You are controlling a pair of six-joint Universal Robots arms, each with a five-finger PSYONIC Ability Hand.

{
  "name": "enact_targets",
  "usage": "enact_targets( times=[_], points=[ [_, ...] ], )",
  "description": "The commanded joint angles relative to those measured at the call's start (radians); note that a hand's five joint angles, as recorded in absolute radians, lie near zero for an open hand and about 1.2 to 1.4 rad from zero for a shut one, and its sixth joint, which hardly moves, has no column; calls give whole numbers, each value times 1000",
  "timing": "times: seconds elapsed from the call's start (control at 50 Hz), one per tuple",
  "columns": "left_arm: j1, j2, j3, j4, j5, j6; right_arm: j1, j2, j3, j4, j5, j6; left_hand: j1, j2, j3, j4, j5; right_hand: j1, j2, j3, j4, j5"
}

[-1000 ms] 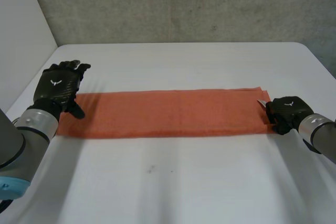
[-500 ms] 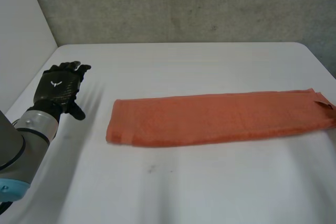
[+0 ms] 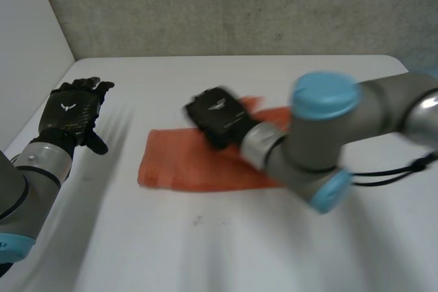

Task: Fold the laundry

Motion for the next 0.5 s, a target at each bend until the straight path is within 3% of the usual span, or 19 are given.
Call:
enact_targets(
  times=[0.02,0.2,0.22,0.24,0.26,0.28,0.36,0.5],
  points=[
    [2,1,-2,0,2,0,177,234,-211,18,27,2,-6,10,8,7,-28,426,219,204,204,235],
    [2,0,-5,0,2,0,211,305,-285,32,66,-5,-6,10,8,7,-28,426,219,204,204,235],
    [2,0,-5,0,3,0,211,297,-282,40,69,-5,-6,10,8,7,-28,267,60,45,45,76],
    [-1,1,-5,0,3,0,212,282,-277,54,76,-4,-6,10,8,7,-28,-421,-628,-643,-643,-611],
    [-1,1,-5,0,3,0,212,282,-277,54,76,-4,-6,10,8,7,-28,-427,-635,-650,-650,-618],
    [-6,0,-5,0,5,-1,208,253,-265,64,92,-5,-6,10,8,7,-28,-796,-1003,-1018,-1018,-987],
    [-13,1,-2,2,9,-1,200,150,-204,78,144,2,-6,10,8,7,-28,-796,-1003,-1018,-1018,-987],
    [-136,-8,65,0,5,-15,-2,-120,55,80,217,9,-6,10,8,7,-28,-796,-1003,-1018,-1018,-987]
  ],
)
